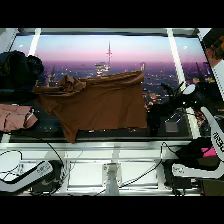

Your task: Fold the clothes and pants, and hang the long-sleeved shirts on hangers.

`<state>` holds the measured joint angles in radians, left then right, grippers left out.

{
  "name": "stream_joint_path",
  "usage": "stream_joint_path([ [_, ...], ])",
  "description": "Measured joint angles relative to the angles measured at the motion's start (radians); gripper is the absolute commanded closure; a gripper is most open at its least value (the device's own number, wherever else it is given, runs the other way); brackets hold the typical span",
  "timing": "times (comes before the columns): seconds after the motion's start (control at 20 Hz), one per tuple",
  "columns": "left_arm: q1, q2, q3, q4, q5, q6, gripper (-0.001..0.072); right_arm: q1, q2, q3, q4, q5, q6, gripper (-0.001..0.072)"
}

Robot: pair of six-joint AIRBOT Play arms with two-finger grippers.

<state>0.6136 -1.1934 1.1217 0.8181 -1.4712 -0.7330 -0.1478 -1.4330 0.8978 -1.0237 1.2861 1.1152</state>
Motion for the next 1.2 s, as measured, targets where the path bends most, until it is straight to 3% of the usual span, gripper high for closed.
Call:
stream_joint_path([
  [0.5, 0.003, 0.000, 0.000, -0.012, -0.007, 0.000, 0.0693, 0.002, 0.001, -0.203, 0.158, -0.066, -0.008, 0.0169],
  [0.55, 0.003, 0.000, 0.000, -0.011, -0.007, 0.000, 0.0692, 0.007, 0.001, -0.214, 0.170, -0.076, -0.008, 0.0218],
  [0.6, 0.003, 0.000, 0.000, -0.012, -0.007, 0.000, 0.0693, 0.016, 0.001, -0.225, 0.179, -0.090, -0.009, 0.0319],
  [0.75, 0.003, 0.000, 0.000, -0.012, -0.007, 0.000, 0.0693, 0.053, 0.000, -0.243, 0.204, -0.143, -0.010, 0.0350],
  [0.85, 0.003, 0.000, 0.000, -0.012, -0.007, 0.000, 0.0692, 0.072, 0.000, -0.248, 0.228, -0.176, -0.026, 0.0480],
  [0.9, 0.003, 0.000, 0.000, -0.012, -0.007, 0.000, 0.0691, 0.079, 0.000, -0.250, 0.247, -0.207, -0.043, 0.0488],
  [1.05, 0.003, 0.000, 0.000, -0.012, -0.007, 0.000, 0.0692, 0.089, 0.014, -0.253, 0.290, -0.275, -0.084, 0.0701],
  [1.2, 0.003, 0.000, 0.000, -0.032, -0.007, 0.000, 0.0692, 0.092, 0.062, -0.249, 0.301, -0.326, -0.110, 0.0702],
])
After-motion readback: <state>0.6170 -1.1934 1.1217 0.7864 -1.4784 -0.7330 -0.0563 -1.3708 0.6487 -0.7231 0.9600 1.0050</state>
